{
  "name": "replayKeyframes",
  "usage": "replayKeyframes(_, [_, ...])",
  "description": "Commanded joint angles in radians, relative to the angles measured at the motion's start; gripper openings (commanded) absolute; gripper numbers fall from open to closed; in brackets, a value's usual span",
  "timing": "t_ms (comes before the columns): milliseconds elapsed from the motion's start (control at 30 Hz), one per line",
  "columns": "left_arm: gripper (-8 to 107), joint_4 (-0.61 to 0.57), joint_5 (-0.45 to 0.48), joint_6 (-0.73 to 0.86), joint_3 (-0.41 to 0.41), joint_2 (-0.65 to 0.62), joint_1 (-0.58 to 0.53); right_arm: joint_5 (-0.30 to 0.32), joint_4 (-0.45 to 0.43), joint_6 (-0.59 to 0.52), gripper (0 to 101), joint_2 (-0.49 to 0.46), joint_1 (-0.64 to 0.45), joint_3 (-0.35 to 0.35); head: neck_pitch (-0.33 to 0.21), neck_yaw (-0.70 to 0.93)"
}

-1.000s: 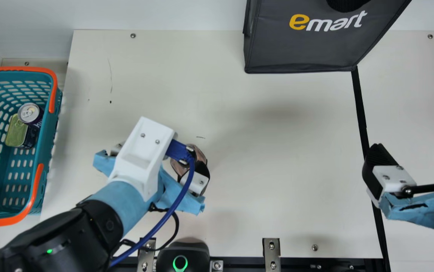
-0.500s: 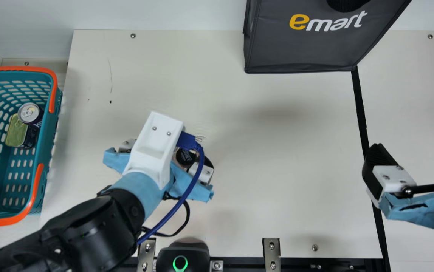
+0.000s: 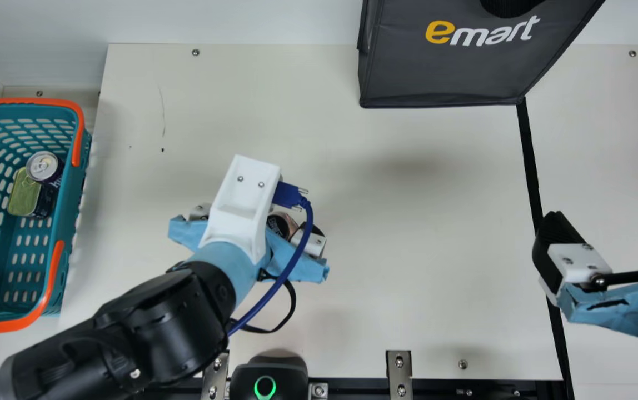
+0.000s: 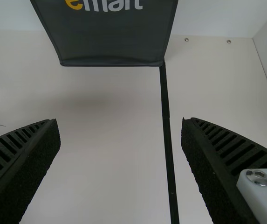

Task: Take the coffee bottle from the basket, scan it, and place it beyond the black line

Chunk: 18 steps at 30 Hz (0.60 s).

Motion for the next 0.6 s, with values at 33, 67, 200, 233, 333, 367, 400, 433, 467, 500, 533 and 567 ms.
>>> replayKeyframes(33, [90,-0.001,-0.001,-0.009,0.003,0.004,-0.006,0.0,0.0,0.0,91,0.0,0.0,0.0,-0.017,0.002])
replayKeyframes(67, [90,-0.001,-0.001,-0.013,0.005,0.006,-0.008,0.0,0.0,0.0,91,0.0,0.0,0.0,-0.017,0.002])
replayKeyframes(200, [90,-0.002,-0.006,-0.024,0.014,0.011,-0.014,0.0,0.0,0.0,91,0.0,0.0,0.0,-0.017,0.002])
replayKeyframes(233, [90,-0.002,-0.007,-0.026,0.016,0.013,-0.014,0.0,0.0,0.0,91,0.0,0.0,0.0,-0.017,0.002])
replayKeyframes(333, [90,-0.002,-0.01,-0.031,0.022,0.017,-0.019,0.001,0.0,0.0,91,0.0,0.0,0.0,-0.017,0.002])
replayKeyframes(367, [90,-0.001,-0.012,-0.033,0.024,0.018,-0.02,0.001,0.0,0.0,91,0.0,0.0,0.0,-0.017,0.002])
replayKeyframes(400, [90,0.0,-0.013,-0.034,0.027,0.02,-0.021,0.001,0.0,0.0,91,0.0,0.0,0.0,-0.017,0.002])
replayKeyframes(433, [90,0.0,-0.015,-0.035,0.029,0.021,-0.022,0.001,0.0,0.0,91,0.0,0.0,0.0,-0.017,0.002])
replayKeyframes(467, [90,0.001,-0.017,-0.037,0.032,0.023,-0.022,0.001,0.0,0.0,91,0.0,0.0,0.0,-0.017,0.002])
replayKeyframes(500, [90,0.002,-0.019,-0.038,0.035,0.024,-0.022,0.001,0.0,0.0,91,0.0,0.0,0.0,-0.017,0.002])
replayKeyframes(533, [90,0.003,-0.022,-0.039,0.037,0.026,-0.021,0.001,0.0,0.0,91,0.0,0.0,0.0,-0.017,0.002])
replayKeyframes(567, [90,0.004,-0.024,-0.04,0.039,0.028,-0.02,0.001,0.0,0.0,91,0.0,0.0,0.0,-0.017,0.002])
